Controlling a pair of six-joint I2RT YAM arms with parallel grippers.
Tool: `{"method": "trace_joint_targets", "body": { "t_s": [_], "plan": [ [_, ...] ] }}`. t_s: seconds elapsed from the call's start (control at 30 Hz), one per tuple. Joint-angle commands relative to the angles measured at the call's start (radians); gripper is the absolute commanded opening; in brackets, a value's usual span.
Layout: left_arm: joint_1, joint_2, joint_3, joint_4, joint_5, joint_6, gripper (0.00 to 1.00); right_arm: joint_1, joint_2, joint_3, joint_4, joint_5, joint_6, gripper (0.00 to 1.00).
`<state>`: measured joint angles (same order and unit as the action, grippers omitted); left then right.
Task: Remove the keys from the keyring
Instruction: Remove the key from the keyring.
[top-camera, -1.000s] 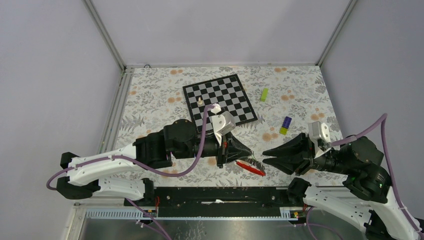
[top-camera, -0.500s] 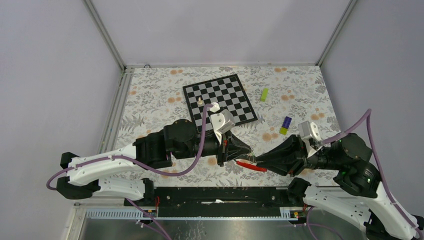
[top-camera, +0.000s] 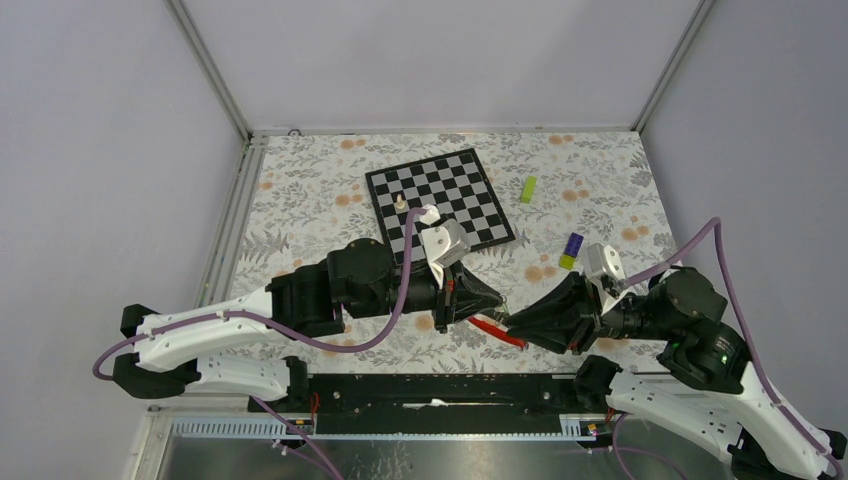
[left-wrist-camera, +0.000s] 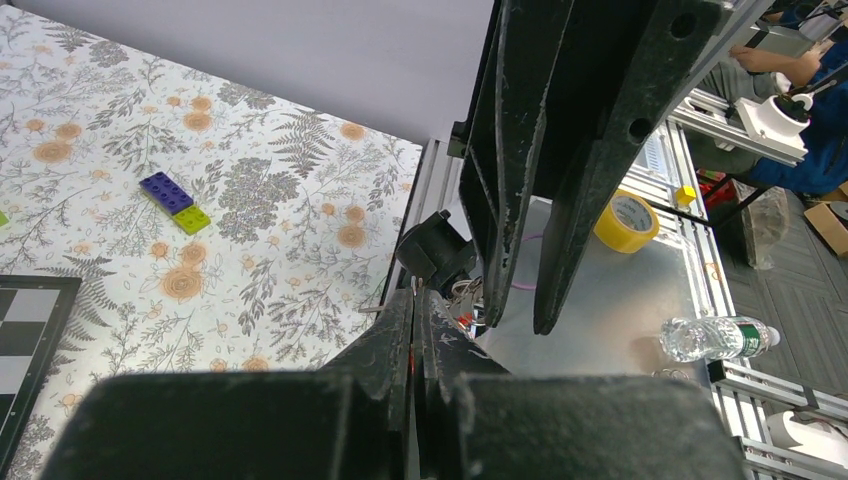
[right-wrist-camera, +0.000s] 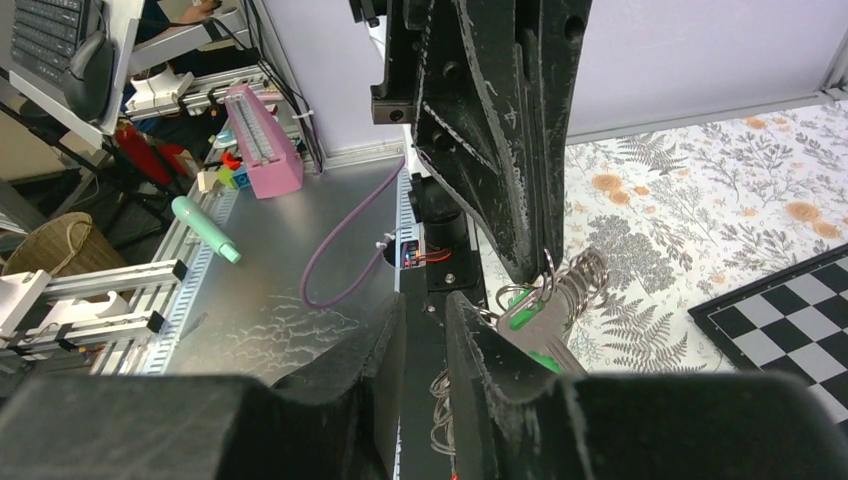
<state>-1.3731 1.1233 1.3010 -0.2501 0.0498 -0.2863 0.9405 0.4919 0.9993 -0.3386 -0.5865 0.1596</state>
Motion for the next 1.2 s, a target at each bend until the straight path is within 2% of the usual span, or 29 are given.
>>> {"method": "trace_joint_targets", "body": {
  "t_s": [0.0, 0.17, 0.33, 0.8, 1.17],
  "plan": [
    [0.002, -0.016, 0.049, 0.056, 0.014, -0.004, 0.0, 0.0, -0.005, -0.005, 0.035, 0.036, 0.002, 0.28],
    [0.002, -0.017, 0.047, 0.057, 0.021, -0.001, 0.0, 0.0, -0.06, -0.002, 0.02, 0.167, -0.03, 0.29],
    [0.002, -0.013, 0.049, 0.057, 0.038, 0.004, 0.0, -0.001, -0.095, -0.003, 0.02, 0.246, -0.044, 0.33],
    [0.002, 0.021, 0.069, 0.048, 0.116, 0.009, 0.0, 0.0, 0.015, 0.087, -0.056, 0.186, -0.077, 0.35],
    [0.002, 0.019, 0.064, 0.054, 0.103, 0.012, 0.0, 0.0, 0.026, 0.087, -0.093, 0.126, -0.066, 0.33]
  ]
}}
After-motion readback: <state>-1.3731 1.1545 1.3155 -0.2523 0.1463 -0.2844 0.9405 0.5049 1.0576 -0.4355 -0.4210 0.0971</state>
